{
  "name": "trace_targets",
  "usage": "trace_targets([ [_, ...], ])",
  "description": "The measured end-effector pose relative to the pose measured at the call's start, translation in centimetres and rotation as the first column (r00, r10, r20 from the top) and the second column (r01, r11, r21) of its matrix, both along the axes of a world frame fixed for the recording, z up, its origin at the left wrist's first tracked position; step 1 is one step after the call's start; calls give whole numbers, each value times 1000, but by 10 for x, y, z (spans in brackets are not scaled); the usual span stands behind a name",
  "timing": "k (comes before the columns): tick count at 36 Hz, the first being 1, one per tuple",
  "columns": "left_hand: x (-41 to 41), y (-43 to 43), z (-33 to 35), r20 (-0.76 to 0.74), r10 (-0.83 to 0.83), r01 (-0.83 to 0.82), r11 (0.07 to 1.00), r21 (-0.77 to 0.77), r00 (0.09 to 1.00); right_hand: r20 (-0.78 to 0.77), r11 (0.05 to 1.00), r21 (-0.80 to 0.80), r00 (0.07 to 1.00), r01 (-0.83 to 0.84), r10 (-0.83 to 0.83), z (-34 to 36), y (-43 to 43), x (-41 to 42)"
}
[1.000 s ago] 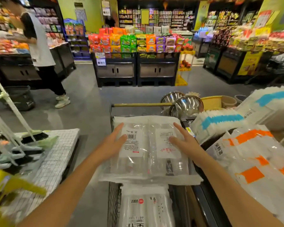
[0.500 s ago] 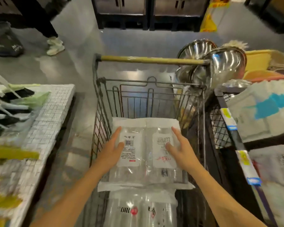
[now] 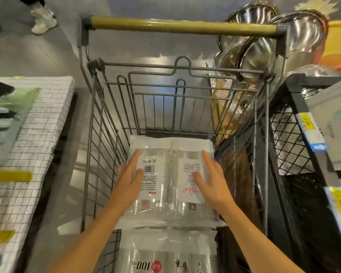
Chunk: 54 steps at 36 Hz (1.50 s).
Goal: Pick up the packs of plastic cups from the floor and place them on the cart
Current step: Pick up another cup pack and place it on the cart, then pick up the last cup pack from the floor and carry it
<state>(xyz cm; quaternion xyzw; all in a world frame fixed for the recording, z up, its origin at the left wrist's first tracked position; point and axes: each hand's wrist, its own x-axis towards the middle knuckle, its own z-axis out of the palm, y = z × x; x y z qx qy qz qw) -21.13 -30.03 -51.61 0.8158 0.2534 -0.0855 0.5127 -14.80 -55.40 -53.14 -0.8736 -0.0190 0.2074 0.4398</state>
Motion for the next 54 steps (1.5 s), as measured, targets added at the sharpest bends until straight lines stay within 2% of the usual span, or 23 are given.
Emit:
trace_targets([
  [5,-3,1,9,-21,-14,16,996,87,1000,13,998,-57,999,-41,42,4,-3,0],
  [8,-3,4,21,-73,-106,119,972,201,992,12,989,-126,997,-72,74,17,-6,-1],
  [11,3,3,50,-147,-193,236,892,386,970,47,959,-255,989,-126,143,42,-7,4],
  [13,11,2,79,-183,-272,328,807,492,945,58,921,-347,976,-178,210,67,-6,10],
  [16,22,0,129,-243,-373,445,713,542,895,60,870,-439,958,-226,279,116,-7,21],
  [19,28,-3,184,-215,-447,481,653,584,868,80,814,-527,939,-246,335,172,-4,28],
  [23,27,-9,250,-131,-519,464,587,664,845,157,786,-584,921,-205,357,241,-2,22],
  [29,-2,-29,340,-34,-655,465,497,733,754,246,821,-565,934,-77,257,343,-12,-36],
  [34,-32,-56,397,-27,-782,535,401,743,623,351,845,-522,932,113,92,412,-30,-115],
  [37,-58,-77,419,-20,-838,543,335,770,545,348,826,-532,937,185,13,437,-45,-165],
  [44,-116,-138,458,-25,-943,580,184,794,332,356,736,-559,912,383,-205,472,-96,-268],
  [47,-140,-167,465,15,-969,631,172,757,247,393,665,-587,881,461,-265,479,-126,-318],
  [50,-174,-204,474,4,-985,627,112,771,171,366,607,-617,865,501,-342,484,-155,-373],
  [54,-225,-261,481,48,-998,645,63,762,42,403,495,-623,791,606,-461,491,-190,-458],
])
